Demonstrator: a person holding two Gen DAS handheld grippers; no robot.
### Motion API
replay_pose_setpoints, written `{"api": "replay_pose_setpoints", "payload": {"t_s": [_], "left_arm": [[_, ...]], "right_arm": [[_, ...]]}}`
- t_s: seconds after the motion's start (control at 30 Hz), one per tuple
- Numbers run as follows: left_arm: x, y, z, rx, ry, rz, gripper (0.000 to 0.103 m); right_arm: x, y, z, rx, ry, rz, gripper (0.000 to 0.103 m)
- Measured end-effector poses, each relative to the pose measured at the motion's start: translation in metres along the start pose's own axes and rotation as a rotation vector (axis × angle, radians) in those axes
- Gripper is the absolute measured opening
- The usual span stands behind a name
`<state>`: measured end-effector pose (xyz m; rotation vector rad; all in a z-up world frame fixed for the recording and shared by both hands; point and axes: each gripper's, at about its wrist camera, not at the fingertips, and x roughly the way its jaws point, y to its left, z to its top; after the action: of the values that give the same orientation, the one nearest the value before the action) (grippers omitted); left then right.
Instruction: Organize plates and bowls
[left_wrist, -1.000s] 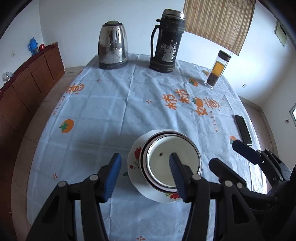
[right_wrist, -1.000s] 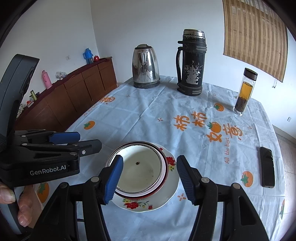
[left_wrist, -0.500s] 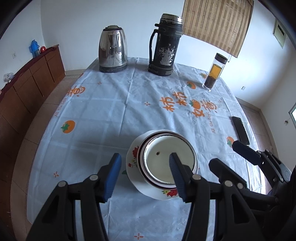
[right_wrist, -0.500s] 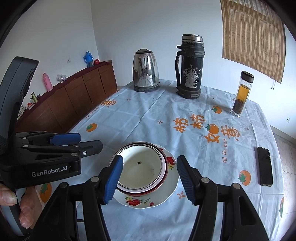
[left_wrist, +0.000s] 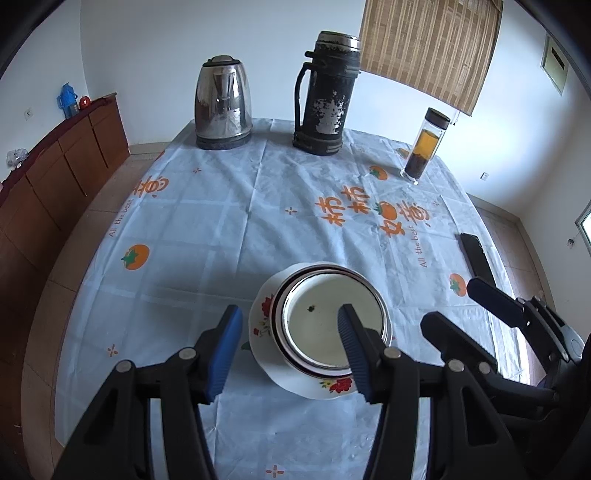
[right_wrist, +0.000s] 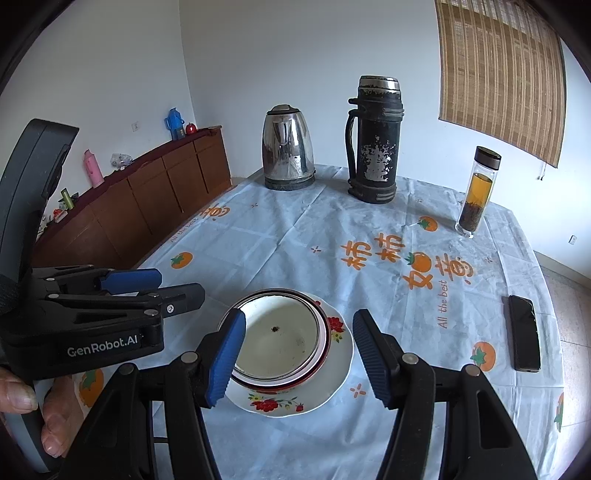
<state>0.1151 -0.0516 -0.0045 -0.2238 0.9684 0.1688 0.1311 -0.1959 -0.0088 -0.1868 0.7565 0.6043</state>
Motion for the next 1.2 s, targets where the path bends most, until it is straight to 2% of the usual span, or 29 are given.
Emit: {"api": "replay_pose_setpoints", "payload": {"t_s": [0.57,0.73,0.97,1.2], "left_arm": [[-0.002,-0.011,0.009,0.060,-0.025,0.040,0.057],[-0.006,-0.011,0.012,0.065,-0.052,0.055,0.067],[-0.006,-0.012,0.017,0.060,-0.066,0.046,0.067],[0.004,-0.010,0.015,0.056,-0.048,0.059,0.069]], "right_arm": [[-0.006,-0.008,0.004,0.019,-0.025,-0.022,0.063],[-0.009,-0.009,0.007,0.011,-0.052,-0.033,0.063],[-0.016,-0.011,0.013,0.006,-0.089,-0.044,0.063],[-0.009,-0.014,0.013,0.014,-0.070,-0.041,0.063]]}}
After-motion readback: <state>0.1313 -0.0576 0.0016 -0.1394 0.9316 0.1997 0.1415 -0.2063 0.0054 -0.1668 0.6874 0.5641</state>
